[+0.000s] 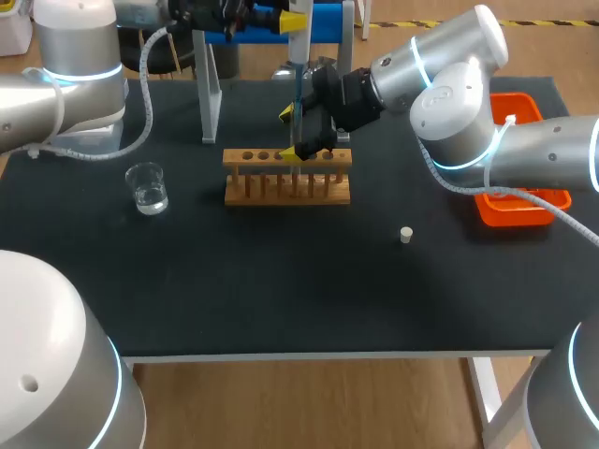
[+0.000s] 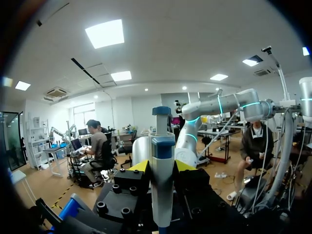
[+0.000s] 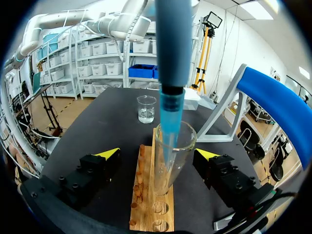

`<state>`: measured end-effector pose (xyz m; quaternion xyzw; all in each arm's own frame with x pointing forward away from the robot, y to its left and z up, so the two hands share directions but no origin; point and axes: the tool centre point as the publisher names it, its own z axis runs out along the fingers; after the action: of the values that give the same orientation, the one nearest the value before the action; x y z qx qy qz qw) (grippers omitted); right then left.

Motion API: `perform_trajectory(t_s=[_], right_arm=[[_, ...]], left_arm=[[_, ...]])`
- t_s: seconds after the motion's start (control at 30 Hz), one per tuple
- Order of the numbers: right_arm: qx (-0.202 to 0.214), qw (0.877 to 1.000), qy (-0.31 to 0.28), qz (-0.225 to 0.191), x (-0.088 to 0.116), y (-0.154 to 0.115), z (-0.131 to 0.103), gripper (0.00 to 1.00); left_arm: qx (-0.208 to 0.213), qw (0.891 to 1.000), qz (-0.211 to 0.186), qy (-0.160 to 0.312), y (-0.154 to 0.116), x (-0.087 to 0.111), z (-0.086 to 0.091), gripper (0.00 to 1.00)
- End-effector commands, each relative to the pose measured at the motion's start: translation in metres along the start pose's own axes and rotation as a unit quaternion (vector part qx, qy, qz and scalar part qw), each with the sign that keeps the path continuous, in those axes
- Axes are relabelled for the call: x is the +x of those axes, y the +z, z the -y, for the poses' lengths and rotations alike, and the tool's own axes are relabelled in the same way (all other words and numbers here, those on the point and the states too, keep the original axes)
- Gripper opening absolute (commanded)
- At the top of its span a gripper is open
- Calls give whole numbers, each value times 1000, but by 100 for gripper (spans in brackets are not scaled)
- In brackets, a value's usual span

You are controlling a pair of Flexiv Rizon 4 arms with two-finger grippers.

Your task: Invert the test tube, pick up the pipette, mount the tip to pipette, aspirate from beaker and dispense into the tube, eject the tip, return the pipette, and cap with the stopper.

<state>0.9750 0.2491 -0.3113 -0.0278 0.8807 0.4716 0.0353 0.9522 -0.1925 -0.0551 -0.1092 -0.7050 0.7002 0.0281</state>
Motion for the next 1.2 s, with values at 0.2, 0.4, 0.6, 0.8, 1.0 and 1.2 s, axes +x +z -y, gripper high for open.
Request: perform_trajectory(t_s=[0.2, 0.4, 0.6, 0.8, 1.0, 1.2], right_arm=[[1, 1000, 0, -1, 0, -1, 0, 100], [1, 1000, 0, -1, 0, -1, 0, 100], [1, 1000, 0, -1, 0, -1, 0, 100], [1, 1000, 0, -1, 0, -1, 0, 100], [1, 1000, 0, -1, 0, -1, 0, 100], [1, 1000, 0, -1, 0, -1, 0, 100]], left_arm=[[0, 1000, -6, -1, 1, -3, -3, 0], [-1, 1000, -8, -2, 2, -4, -4, 0], [-1, 1000, -9, -1, 2, -4, -5, 0], [-1, 1000, -10, 0, 2, -4, -6, 0], [-1, 1000, -10, 1, 3, -3, -6, 0], [-1, 1000, -11, 2, 3, -1, -6, 0]])
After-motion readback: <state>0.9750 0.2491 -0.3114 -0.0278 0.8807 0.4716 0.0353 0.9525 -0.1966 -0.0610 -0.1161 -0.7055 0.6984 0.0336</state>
